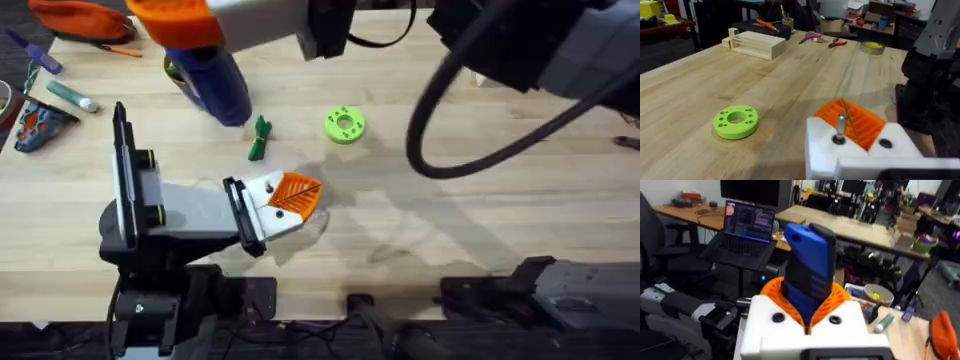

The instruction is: Pick up the gripper from the table and insert it into the empty holder that is missing its gripper. Then pick up a screw, insert it into the mounting hole, and use the screwdriver to tighten it. Finally, clean up the table by picking up the vegetable and placing it into the bucket.

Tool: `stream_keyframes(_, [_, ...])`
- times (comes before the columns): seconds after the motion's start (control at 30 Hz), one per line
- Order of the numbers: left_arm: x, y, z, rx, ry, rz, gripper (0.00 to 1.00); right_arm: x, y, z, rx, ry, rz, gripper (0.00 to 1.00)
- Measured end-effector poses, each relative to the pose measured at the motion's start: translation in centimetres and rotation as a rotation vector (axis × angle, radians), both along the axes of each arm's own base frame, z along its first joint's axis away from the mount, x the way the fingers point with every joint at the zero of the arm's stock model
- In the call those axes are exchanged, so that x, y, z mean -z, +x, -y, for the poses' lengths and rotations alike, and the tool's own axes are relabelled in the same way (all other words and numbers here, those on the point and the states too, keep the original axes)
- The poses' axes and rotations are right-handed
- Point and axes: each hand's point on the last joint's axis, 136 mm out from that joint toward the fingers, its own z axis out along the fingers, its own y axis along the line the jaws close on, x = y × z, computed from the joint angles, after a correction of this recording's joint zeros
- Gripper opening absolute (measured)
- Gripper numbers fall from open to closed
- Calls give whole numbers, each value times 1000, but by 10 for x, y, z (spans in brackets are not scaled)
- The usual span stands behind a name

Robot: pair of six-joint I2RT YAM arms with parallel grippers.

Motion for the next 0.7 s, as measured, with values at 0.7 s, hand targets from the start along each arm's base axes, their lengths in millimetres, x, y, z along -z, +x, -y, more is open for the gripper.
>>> stream_keyframes(0.7, [0,0,0,0,0,0,5,66,54,18,216,-261,-263,22])
